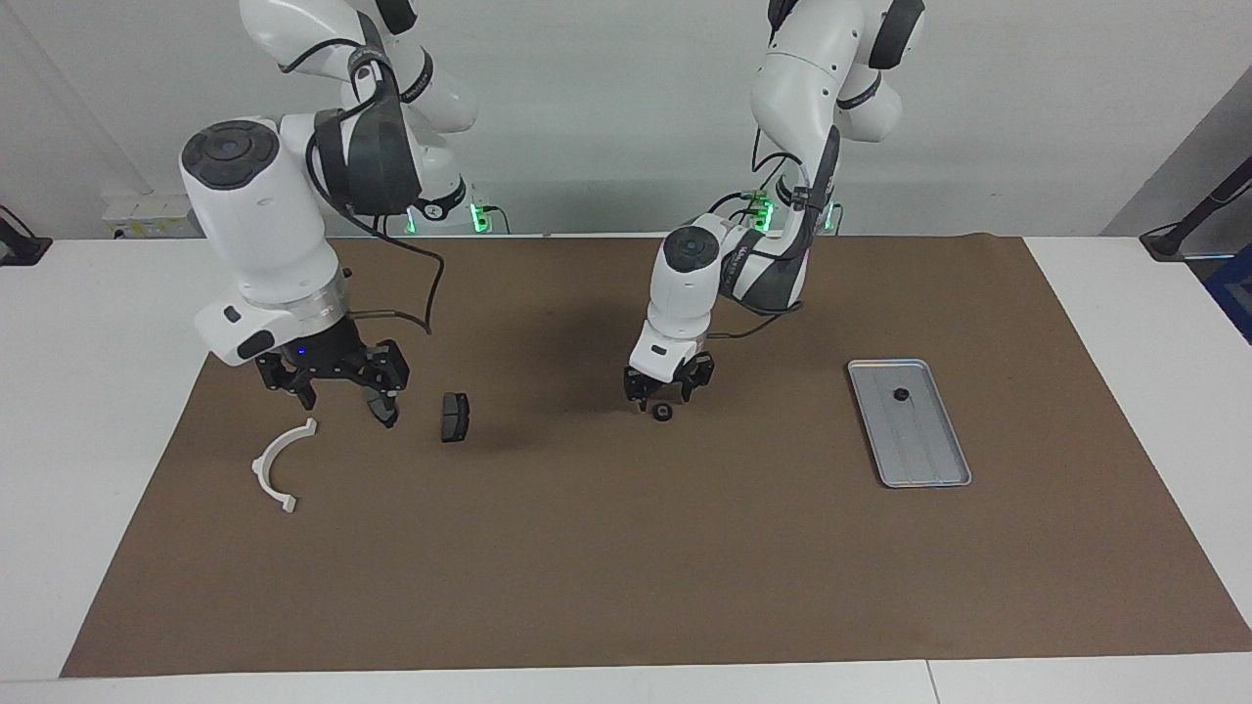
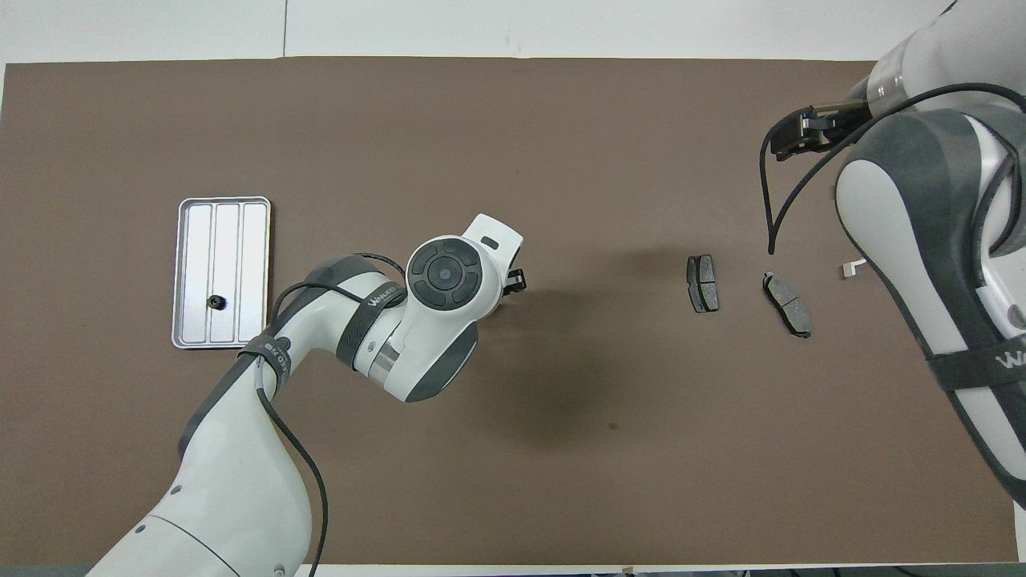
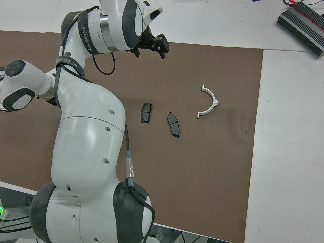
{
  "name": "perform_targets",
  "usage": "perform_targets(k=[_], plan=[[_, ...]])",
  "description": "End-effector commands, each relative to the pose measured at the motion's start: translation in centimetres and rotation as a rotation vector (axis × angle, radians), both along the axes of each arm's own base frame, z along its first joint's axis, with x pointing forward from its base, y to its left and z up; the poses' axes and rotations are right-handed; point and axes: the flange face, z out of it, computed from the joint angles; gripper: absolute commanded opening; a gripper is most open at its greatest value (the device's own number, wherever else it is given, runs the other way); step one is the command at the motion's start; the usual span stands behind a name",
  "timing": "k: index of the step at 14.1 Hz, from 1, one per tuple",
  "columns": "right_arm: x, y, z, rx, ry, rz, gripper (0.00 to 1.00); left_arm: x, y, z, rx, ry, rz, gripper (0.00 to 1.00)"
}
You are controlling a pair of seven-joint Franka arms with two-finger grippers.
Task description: Pick bearing gear from pile to tray
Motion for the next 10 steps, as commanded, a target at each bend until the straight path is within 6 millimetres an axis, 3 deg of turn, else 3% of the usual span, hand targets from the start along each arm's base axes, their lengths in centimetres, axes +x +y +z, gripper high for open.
perform_targets(k=[1,7,10], plan=[[-3.4,-2.5,2.0,0.026,0.009,0.049,1.0,-0.1,-0.1,-0.4,0.007,-0.021,0.018,0.54],[-9.9,-3.1,8.9,0.007,0.033,0.054,1.0,-0.3,-0.1,-0.8,-0.007,-0.03,0.054,0.28],[-12.5,-3.5,10.3,0.005,0.065,0.044,1.0,0.1,0.2,-0.5,0.001,-0.041,0.047,0.22]])
